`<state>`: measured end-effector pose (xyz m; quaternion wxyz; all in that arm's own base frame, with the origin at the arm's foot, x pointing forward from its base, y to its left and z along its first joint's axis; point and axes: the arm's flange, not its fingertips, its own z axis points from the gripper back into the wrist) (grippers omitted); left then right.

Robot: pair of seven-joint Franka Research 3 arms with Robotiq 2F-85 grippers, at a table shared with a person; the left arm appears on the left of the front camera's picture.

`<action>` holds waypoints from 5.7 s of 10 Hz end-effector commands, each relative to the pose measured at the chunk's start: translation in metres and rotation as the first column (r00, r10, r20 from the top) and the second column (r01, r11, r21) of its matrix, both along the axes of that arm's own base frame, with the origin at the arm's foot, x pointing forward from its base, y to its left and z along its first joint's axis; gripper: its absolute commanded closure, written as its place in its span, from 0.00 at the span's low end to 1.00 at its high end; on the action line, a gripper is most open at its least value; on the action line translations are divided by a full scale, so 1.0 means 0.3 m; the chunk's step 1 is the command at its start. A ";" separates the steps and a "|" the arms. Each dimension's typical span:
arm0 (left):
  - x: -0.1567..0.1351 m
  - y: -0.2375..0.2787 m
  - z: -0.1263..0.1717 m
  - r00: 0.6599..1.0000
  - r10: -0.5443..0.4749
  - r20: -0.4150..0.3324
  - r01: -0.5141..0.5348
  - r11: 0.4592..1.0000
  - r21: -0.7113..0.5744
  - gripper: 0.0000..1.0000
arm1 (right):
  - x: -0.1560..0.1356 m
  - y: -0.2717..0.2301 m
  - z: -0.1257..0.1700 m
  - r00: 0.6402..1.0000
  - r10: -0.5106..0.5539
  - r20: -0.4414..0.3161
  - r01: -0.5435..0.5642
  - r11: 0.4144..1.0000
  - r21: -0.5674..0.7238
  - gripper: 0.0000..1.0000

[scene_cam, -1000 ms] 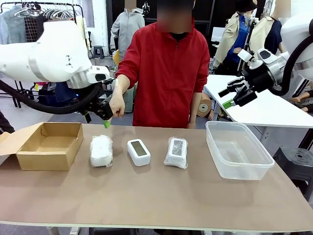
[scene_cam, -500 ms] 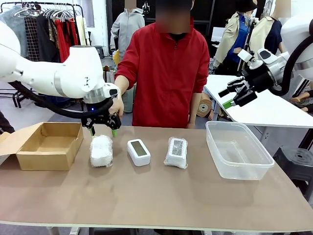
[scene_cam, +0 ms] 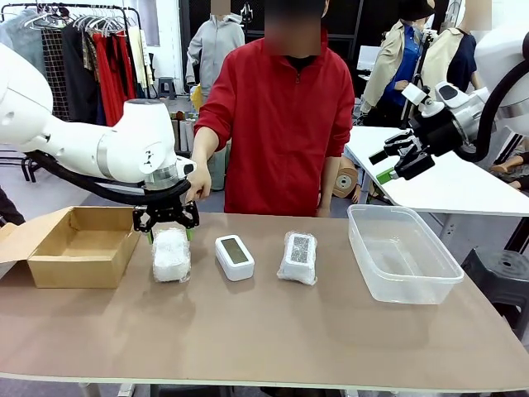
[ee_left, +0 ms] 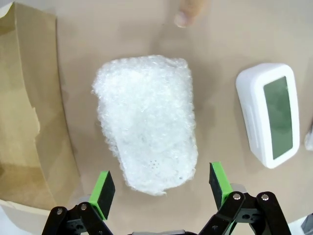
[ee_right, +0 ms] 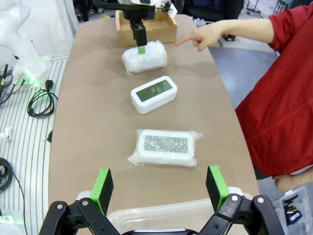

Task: Separate and place wrapped and unwrapped clocks.
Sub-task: Pick up the Digital clock indicated by the person, then if the picked Digital clock is wrapped, place it in the Package Box ; if not, place it in the Organizing box.

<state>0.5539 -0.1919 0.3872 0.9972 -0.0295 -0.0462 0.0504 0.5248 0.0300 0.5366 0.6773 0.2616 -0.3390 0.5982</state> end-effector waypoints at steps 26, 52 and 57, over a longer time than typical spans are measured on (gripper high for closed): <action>0.041 0.041 -0.050 1.000 -0.009 0.008 0.009 0.999 0.039 0.89 | -0.004 -0.002 0.008 1.000 0.005 -0.001 -0.005 1.000 0.006 0.00; -0.057 0.088 0.890 0.855 -0.478 0.201 0.470 0.878 0.088 0.89 | -0.004 -0.002 0.008 1.000 0.005 -0.001 -0.005 1.000 0.006 0.00; 0.000 0.119 0.854 0.918 -0.376 0.123 0.363 0.924 0.121 0.89 | -0.004 -0.002 0.008 1.000 0.005 -0.001 -0.005 1.000 0.006 0.00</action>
